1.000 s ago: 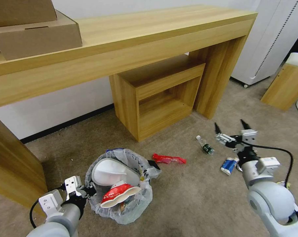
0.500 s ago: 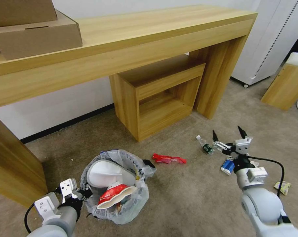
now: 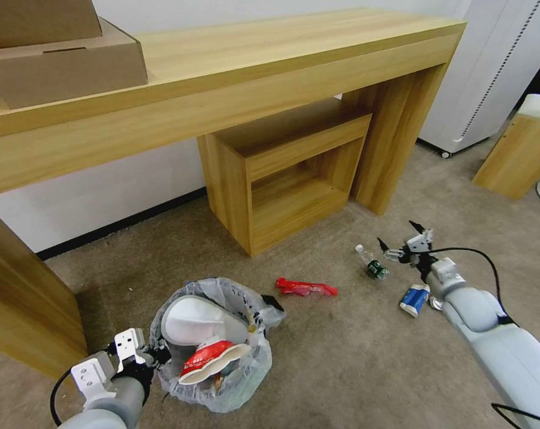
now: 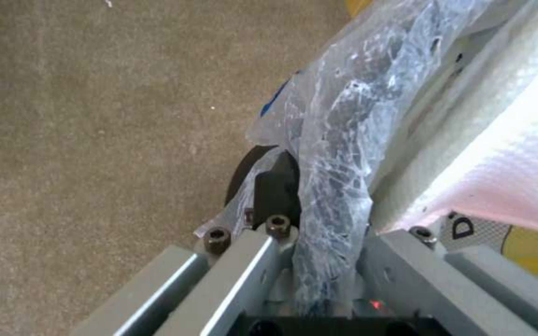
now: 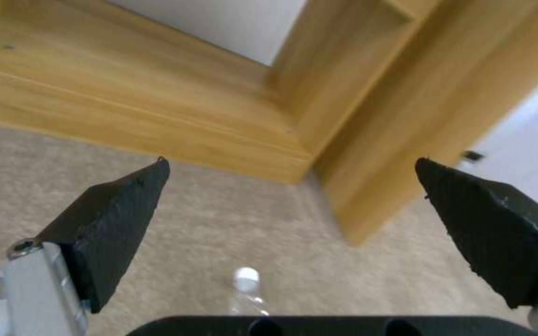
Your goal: Pick up the trash bin and place the garbage on the floor into it.
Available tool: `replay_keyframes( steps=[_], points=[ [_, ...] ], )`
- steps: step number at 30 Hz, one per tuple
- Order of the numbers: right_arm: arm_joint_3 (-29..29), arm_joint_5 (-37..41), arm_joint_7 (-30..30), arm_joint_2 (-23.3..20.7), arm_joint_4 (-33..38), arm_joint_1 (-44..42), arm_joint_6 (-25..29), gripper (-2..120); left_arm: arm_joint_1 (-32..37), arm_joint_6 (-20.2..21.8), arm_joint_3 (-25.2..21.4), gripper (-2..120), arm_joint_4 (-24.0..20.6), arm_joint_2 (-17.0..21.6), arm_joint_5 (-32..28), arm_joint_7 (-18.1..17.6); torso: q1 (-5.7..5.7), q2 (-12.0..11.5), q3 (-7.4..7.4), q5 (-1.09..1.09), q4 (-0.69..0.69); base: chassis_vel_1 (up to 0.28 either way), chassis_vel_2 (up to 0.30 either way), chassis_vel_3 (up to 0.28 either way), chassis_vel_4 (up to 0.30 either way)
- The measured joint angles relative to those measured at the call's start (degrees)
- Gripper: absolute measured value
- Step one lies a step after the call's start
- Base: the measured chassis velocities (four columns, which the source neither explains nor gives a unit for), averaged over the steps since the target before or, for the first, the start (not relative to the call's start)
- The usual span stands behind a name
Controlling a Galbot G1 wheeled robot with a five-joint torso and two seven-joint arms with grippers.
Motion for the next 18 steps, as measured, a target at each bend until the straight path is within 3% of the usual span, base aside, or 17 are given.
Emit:
replay_keyframes(
  steps=[5, 8, 18],
  points=[
    [-8.5, 1.3, -3.8, 0.7, -7.4, 8.5, 1.6, 100, 0.0, -0.2, 0.1, 0, 0.6, 0.7, 0.0, -0.5, 0.0, 0.0, 0.0, -0.04, 0.01, 0.0, 0.0, 0.0, 0.0],
    [-17.3, 0.4, -5.6, 2.5, -16.1, 14.7, 3.2, 100, 0.0, -0.2, 0.6, 0, 1.4, 1.0, 0.2, -0.8, 0.0, 0.0, 0.0, -0.02, 0.01, 0.0, 0.0, 0.0, 0.0],
    [-27.4, 1.6, -6.8, 6.1, -24.8, 19.6, 0.7, 100, 0.3, -0.2, 1.5, 0, 2.3, 1.5, 1.5, -0.9, 0.0, 0.0, -0.01, -0.02, -0.01, 0.0, 0.0, 0.0, 0.0]
  ],
)
